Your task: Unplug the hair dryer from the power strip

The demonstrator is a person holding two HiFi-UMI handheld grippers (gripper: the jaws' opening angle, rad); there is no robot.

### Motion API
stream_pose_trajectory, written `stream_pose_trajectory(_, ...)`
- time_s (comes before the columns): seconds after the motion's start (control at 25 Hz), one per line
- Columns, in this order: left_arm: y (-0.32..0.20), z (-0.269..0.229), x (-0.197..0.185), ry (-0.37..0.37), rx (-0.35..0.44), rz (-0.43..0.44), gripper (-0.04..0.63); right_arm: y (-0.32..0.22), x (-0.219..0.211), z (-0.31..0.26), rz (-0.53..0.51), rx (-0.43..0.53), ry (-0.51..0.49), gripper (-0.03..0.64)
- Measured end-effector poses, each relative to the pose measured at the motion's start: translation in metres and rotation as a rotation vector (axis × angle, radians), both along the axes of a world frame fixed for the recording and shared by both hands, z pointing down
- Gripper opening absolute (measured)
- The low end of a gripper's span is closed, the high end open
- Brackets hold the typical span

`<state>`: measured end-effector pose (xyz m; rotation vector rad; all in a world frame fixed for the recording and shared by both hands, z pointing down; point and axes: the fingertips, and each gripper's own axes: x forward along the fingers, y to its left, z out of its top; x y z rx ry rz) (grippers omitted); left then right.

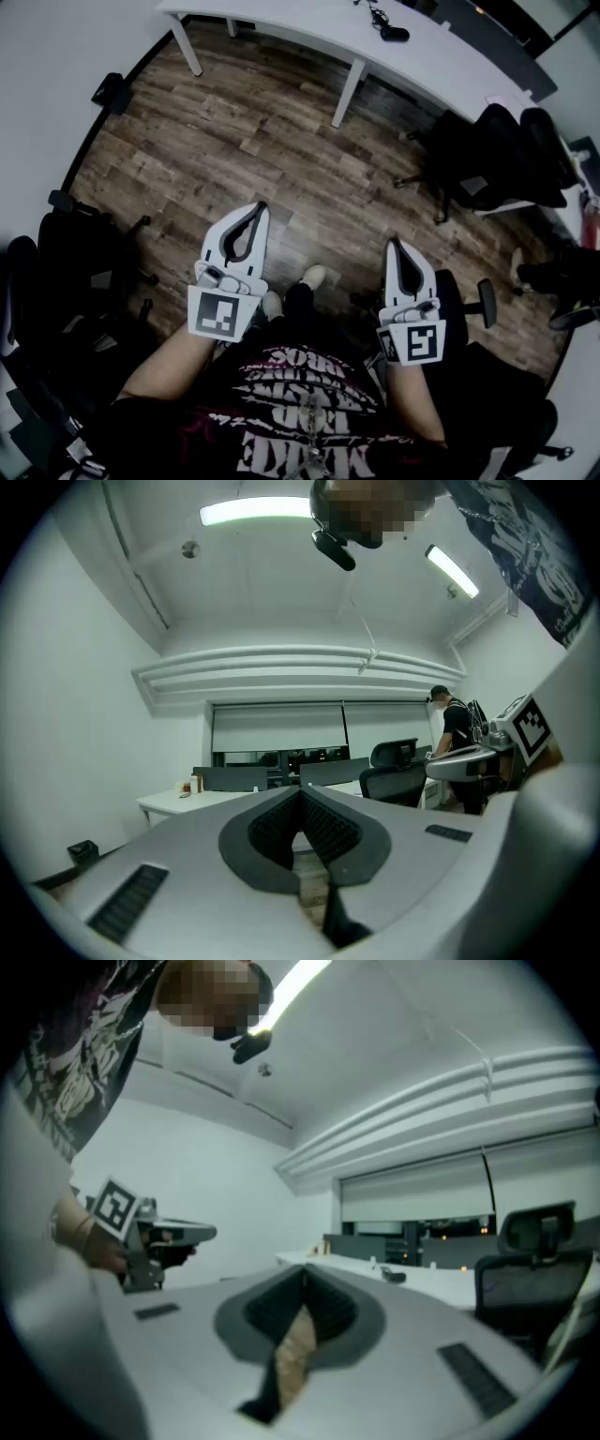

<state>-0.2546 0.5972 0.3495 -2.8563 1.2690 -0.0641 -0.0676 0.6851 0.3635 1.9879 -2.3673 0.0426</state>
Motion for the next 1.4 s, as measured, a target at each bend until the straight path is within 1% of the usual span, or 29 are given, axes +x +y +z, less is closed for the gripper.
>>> stream_pose_trajectory(0.12, -0.007, 0.006, 0.009, -0.021, 0.003, 0.005, 0.028, -0.005, 0.009, 0.003, 0.004, -0.004, 0.000, 0.034)
stream_pose_trajectory(0.32, -0.020, 0.012, 0.016, -0.023, -0.009, 0.007, 0.028, -0.017, 0.012, 0.012, -0.014, -0.017, -0.031, 0.035)
stream_pose_trajectory(0.56, -0.034, 0.021, 0.036, -0.026, -0.030, 0.019, 0.028, -0.032, 0.019, 0.024, -0.026, -0.054, -0.014, 0.035)
stream_pose_trajectory(0.68, -0.043, 0.024, 0.049, -0.015, -0.041, 0.024, 0.028, -0.042, 0.029, 0.028, -0.026, -0.065, -0.016, 0.035)
stream_pose_trajectory(0.84, -0.060, 0.031, 0.060, -0.027, -0.057, 0.027, 0.028, -0.057, 0.043, 0.032, -0.020, -0.079, -0.020, 0.035)
stream_pose_trajectory(1.16, -0.095, 0.023, 0.086, -0.034, -0.042, 0.015, 0.028, -0.091, 0.072, 0.031, -0.033, -0.072, -0.039, 0.035)
stream_pose_trajectory(1.4, -0.110, 0.002, 0.099, -0.006, -0.005, -0.007, 0.028, -0.107, 0.085, 0.016, -0.065, -0.036, -0.029, 0.035)
